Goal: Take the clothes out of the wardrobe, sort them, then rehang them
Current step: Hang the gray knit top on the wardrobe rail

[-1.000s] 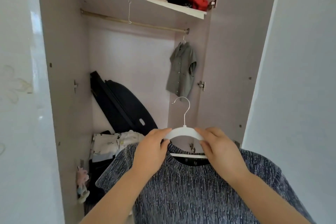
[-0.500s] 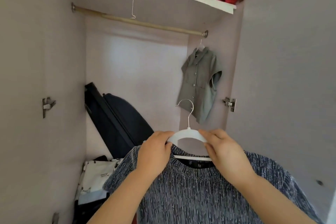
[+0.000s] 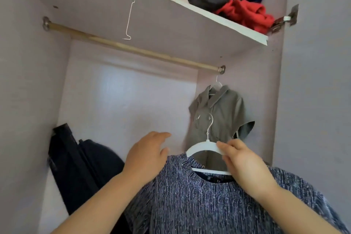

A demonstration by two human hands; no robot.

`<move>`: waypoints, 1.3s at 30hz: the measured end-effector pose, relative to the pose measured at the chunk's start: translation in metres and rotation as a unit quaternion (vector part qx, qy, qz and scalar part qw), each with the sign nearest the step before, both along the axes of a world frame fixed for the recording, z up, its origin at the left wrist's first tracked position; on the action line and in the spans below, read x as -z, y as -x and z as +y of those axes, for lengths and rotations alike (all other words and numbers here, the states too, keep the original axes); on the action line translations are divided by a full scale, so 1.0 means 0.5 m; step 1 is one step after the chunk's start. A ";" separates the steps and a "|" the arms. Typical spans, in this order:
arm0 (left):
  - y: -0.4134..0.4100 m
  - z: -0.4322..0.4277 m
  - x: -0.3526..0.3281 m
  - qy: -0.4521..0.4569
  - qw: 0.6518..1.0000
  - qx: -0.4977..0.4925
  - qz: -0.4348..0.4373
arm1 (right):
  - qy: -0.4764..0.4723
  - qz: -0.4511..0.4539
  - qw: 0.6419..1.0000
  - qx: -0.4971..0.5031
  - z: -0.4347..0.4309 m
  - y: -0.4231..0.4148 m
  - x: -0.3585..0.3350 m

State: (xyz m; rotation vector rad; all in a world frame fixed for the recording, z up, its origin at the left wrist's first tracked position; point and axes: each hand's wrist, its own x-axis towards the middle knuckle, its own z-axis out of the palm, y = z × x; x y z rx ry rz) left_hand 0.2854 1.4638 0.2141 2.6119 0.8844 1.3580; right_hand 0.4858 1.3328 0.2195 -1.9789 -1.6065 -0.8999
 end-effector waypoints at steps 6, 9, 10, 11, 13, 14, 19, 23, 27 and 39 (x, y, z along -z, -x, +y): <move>-0.088 0.133 -0.090 -0.048 0.998 -0.043 -0.024 | 0.004 -0.075 0.996 0.054 0.173 -0.125 -0.111; -0.144 0.192 -0.136 -0.059 0.996 -0.062 -0.034 | -0.027 -0.078 0.994 0.069 0.247 -0.187 -0.175; -0.162 0.208 -0.151 -0.062 0.995 -0.067 -0.039 | -0.038 -0.076 0.994 0.073 0.273 -0.210 -0.198; -0.180 0.224 -0.167 -0.067 0.994 -0.071 -0.043 | -0.049 -0.076 0.993 0.074 0.297 -0.230 -0.219; -0.215 0.249 -0.195 -0.079 0.993 -0.076 -0.046 | -0.060 -0.082 0.992 0.072 0.340 -0.261 -0.263; -0.230 0.260 -0.207 -0.085 0.992 -0.080 -0.046 | -0.064 -0.081 0.992 0.073 0.358 -0.271 -0.281; -0.278 0.306 -0.252 -0.105 0.989 -0.089 -0.048 | -0.098 -0.047 0.991 0.076 0.410 -0.300 -0.349; -0.302 0.336 -0.269 -0.120 0.988 -0.090 -0.048 | -0.104 0.004 0.991 0.082 0.444 -0.332 -0.387; -0.325 0.364 -0.286 -0.138 0.985 -0.093 -0.045 | -0.130 0.006 0.988 0.088 0.487 -0.359 -0.421; -0.362 0.407 -0.306 -0.169 0.982 -0.072 -0.048 | -0.130 -0.001 0.989 0.064 0.583 -0.430 -0.429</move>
